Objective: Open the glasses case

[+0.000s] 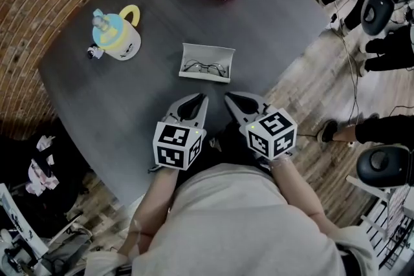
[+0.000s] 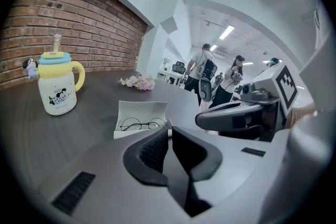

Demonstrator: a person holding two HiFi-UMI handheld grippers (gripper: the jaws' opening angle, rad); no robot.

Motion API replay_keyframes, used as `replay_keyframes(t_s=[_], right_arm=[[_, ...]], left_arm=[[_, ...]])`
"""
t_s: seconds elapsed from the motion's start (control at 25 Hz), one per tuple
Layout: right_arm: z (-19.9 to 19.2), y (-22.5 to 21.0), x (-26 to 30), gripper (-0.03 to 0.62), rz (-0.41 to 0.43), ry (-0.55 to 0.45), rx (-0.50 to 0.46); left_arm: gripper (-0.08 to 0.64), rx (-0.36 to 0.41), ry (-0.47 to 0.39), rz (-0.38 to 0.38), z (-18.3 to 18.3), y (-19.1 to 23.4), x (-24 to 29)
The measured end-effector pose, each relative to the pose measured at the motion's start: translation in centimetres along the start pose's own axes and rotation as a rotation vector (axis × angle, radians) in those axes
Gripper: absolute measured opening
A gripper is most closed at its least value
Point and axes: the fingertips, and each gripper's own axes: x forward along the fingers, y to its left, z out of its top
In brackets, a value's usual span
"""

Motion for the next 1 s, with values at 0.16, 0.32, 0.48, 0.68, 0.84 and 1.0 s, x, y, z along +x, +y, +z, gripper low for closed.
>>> replay_keyframes(t_s=[0.16, 0.32, 0.48, 0.68, 0.84, 1.0], right_arm=[[-0.2, 0.2, 0.0, 0.005, 0.004, 0.009, 0.005], [-0.6, -0.1, 0.3, 0.005, -0.005, 0.022, 0.014], [-1.3, 0.0, 0.4, 0.005, -0.007, 0.04, 0.021], [-1.3, 0.8, 0.7, 0.005, 0.032, 0.037, 0.014], [-1.5, 0.7, 0.7, 0.005, 0.029, 0.043, 0.012], [-1.7, 0.3, 0.7, 0.005, 0.023, 0.046, 0.021]], left_arm=[[0.041, 0.016, 0.007, -0.002, 0.1, -0.1, 0.0], [0.041, 0.027, 0.02, -0.009, -0.2, -0.2, 0.2], [0.041, 0.033, 0.035, -0.014, -0.7, -0.4, 0.2], [0.041, 0.034, 0.058, -0.018, -1.3, -0.3, 0.2], [0.041, 0.031, 0.066, -0.017, -1.7, -0.1, 0.1], [0.041, 0.023, 0.073, -0.016, -1.8, 0.1, 0.0]])
